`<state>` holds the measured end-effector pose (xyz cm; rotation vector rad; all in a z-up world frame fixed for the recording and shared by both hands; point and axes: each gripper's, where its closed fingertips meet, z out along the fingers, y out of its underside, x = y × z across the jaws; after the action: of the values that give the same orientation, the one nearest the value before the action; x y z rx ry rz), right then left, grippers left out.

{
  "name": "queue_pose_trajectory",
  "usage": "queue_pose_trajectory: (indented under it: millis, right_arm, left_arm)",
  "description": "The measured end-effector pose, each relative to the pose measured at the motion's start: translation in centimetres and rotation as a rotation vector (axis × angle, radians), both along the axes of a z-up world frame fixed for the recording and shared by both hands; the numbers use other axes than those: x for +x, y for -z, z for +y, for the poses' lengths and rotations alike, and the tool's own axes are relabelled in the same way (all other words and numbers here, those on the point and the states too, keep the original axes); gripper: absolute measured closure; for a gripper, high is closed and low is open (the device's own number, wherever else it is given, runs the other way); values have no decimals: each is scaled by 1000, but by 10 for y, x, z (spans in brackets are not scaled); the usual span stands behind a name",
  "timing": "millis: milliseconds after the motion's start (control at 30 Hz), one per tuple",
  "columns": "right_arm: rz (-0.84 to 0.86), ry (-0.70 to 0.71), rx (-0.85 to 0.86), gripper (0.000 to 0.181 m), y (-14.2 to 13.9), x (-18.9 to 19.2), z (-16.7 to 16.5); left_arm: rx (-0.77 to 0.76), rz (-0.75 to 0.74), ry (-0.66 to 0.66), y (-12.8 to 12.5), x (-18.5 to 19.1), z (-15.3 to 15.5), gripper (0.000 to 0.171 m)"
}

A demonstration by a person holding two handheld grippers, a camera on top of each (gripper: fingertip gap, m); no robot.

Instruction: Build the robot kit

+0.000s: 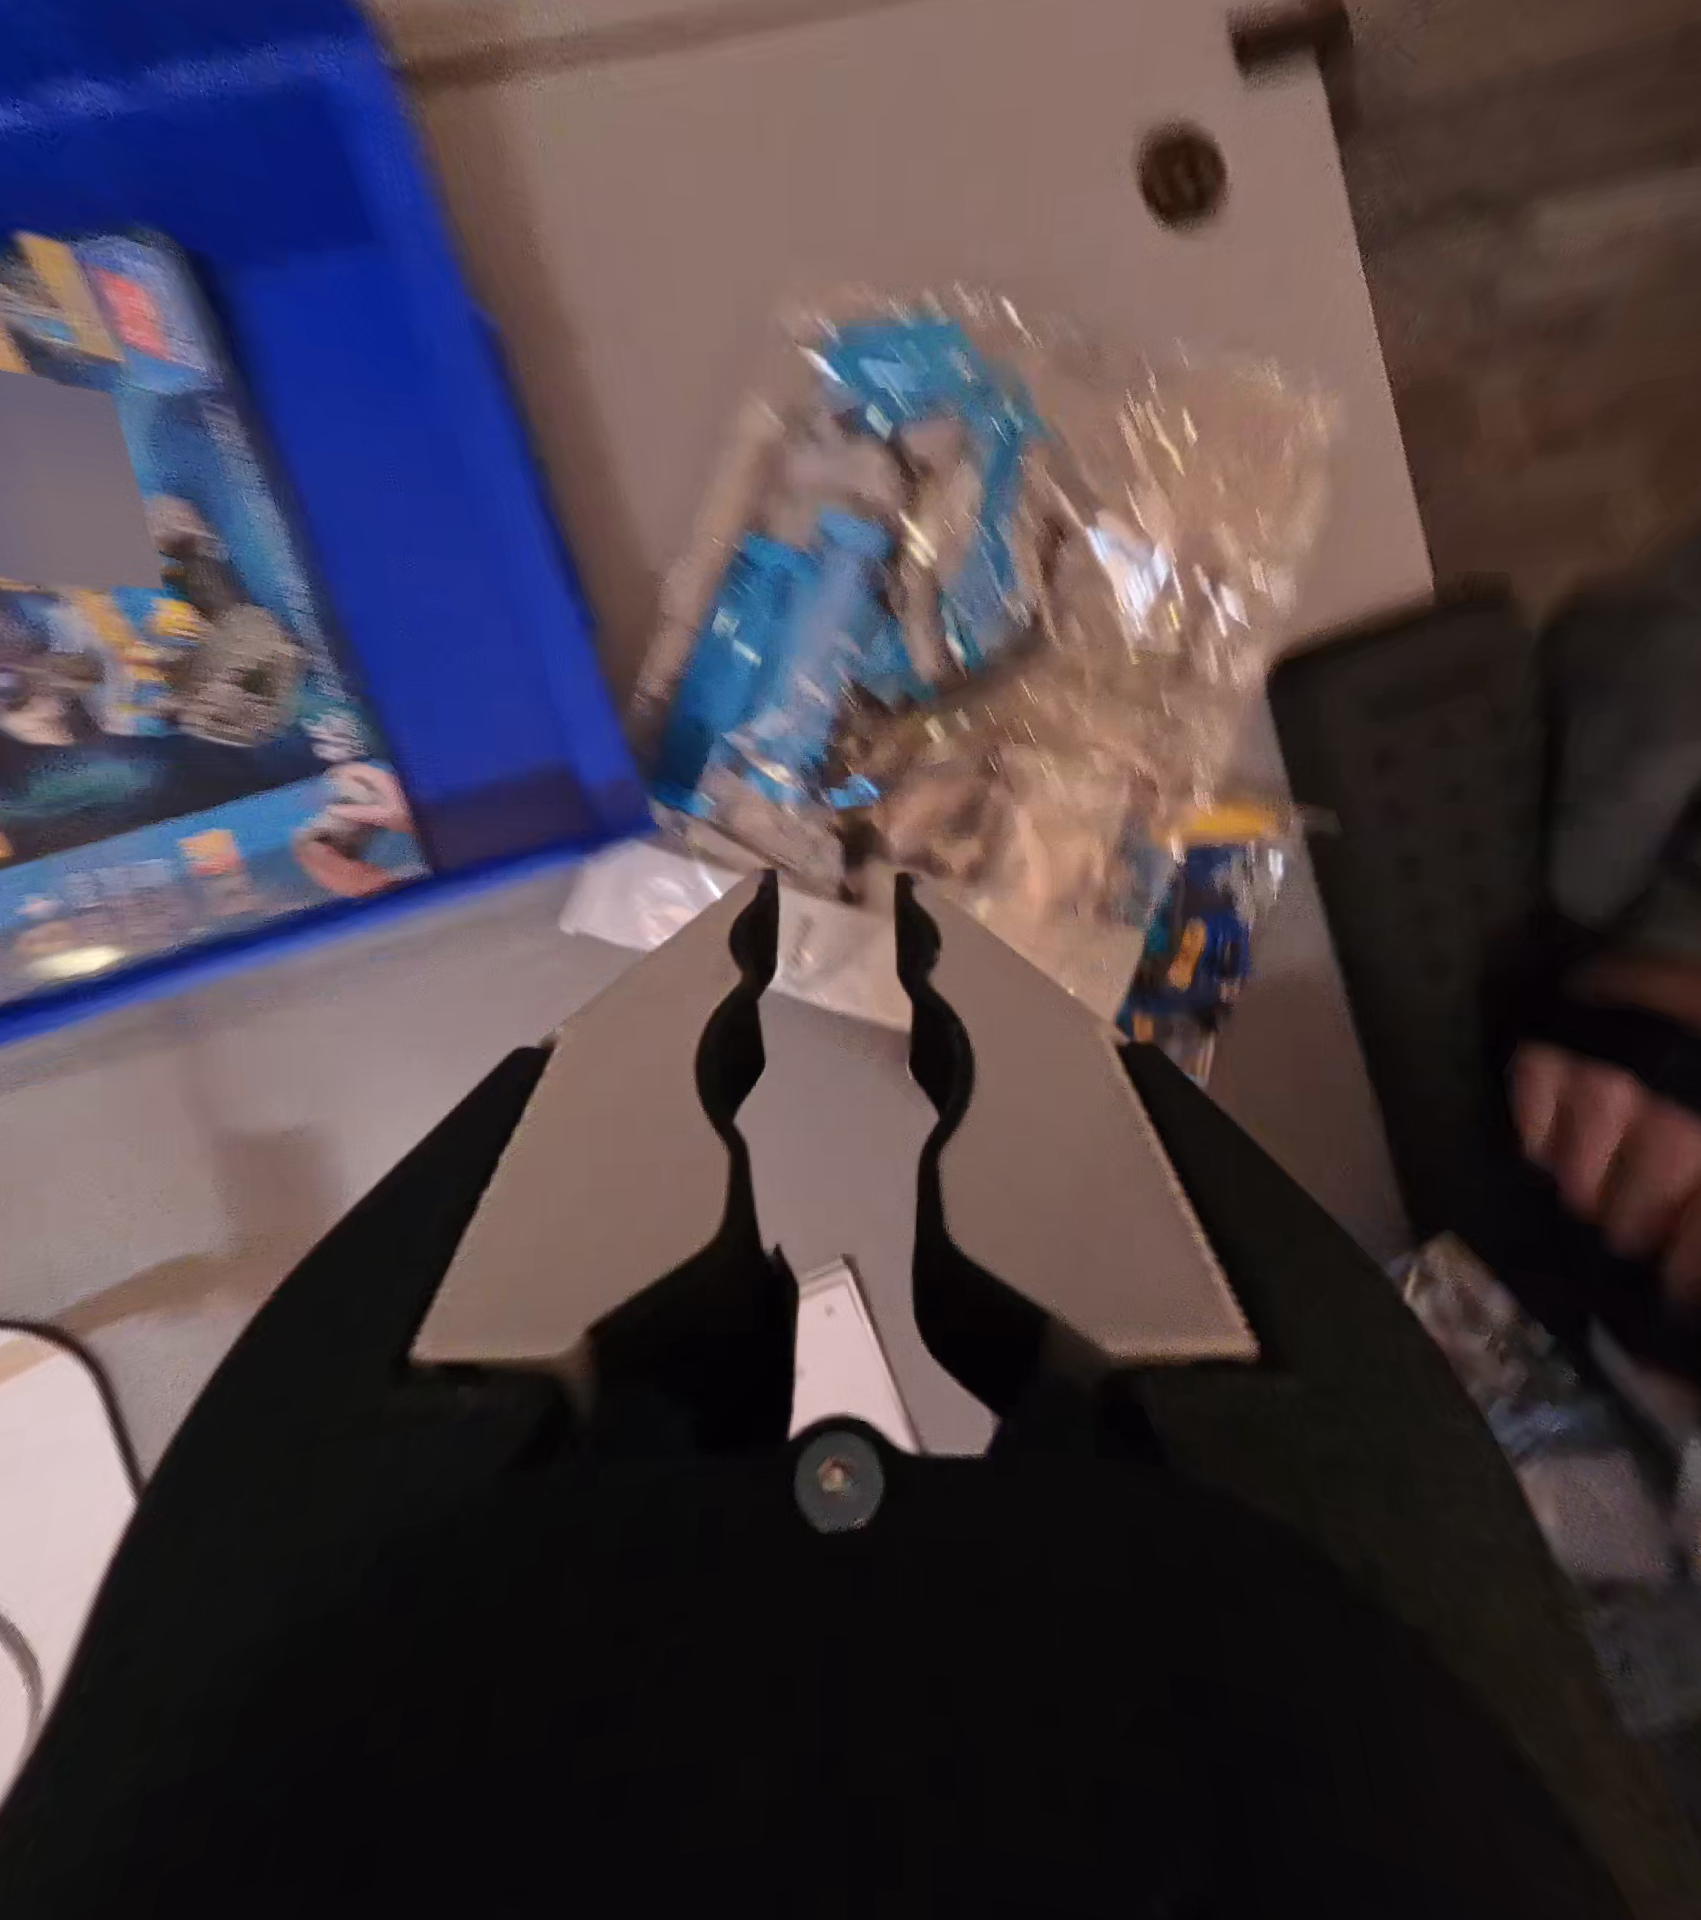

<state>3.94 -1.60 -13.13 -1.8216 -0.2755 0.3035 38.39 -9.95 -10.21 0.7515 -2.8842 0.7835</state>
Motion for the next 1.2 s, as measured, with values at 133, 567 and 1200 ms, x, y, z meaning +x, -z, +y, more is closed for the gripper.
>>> queue_pose_trajectory:
  millis: [133, 567, 1200]
  right_arm:
    - [23, -6, 3, 181, 0, 0, -6]
    - [104, 16, -14, 181, 1, 11, -15]
    - [123, 17, -19, 181, 1, 13, -22]
  left_arm:
    - [25, 13, 166, 59, -50, 12, 145]
    - [-124, -13, 288, 90, -40, 4, 171]
    - [309, 83, -457, 35, 137, 10, 126]
